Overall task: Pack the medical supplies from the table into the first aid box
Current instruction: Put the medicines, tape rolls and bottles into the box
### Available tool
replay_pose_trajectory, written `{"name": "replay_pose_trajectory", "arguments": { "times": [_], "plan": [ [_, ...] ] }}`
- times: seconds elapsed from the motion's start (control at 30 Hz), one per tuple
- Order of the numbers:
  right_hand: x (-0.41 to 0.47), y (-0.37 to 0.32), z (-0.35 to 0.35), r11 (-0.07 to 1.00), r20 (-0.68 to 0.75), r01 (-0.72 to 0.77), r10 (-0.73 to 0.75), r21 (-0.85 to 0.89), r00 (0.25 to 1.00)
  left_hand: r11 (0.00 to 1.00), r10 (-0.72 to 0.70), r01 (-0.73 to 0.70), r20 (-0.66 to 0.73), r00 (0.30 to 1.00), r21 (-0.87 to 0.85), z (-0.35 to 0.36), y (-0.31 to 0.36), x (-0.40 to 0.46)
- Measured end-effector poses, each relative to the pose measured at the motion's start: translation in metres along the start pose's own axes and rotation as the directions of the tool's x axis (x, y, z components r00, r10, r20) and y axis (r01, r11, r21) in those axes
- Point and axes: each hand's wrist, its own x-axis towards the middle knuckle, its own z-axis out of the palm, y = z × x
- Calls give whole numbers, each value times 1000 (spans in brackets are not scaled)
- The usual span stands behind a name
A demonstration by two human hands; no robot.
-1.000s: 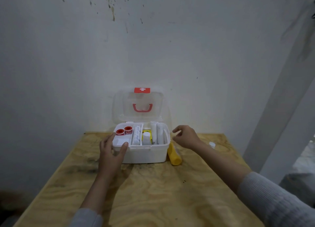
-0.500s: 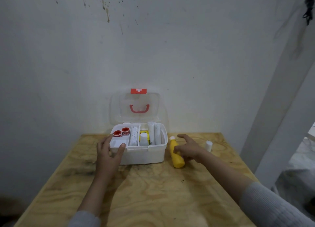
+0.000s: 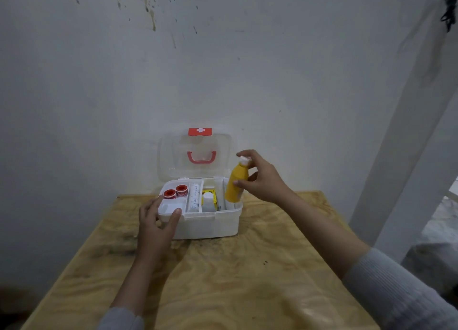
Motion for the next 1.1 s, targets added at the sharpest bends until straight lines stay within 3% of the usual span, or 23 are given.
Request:
{"name": "replay_pose_trajectory", "arguments": {
  "times": [0.27,0.53,0.63,0.8,0.9,0.97,1.1],
  "plan": [
    [13,6,35,945,271,2,92,-326,958,1000,-9,9,14,1000,-4,-2,2,0],
    [3,16,16,973,125,-42,71,-225,990,1000,-24,24,5,1000,-7,-2,3,-1],
    [-8,38,-3,957,44,-109,125,-270,991,1000,-26,26,2,1000,0,0,4,-2],
    [-36,87,-45,765,-115,-304,292,-568,950,1000,-19,19,0,1000,2,-1,3,-1],
    [-50,114,-53,701,-102,-388,413,-599,905,1000,-19,19,2,1000,2,-1,3,-2],
    [-59,129,-48,731,-57,-408,454,-547,889,1000,-27,27,2,1000,-3,0,3,-2],
    [-63,133,-39,813,-100,-392,389,-431,916,1000,-32,32,4,999,0,0,5,-3]
  ]
}}
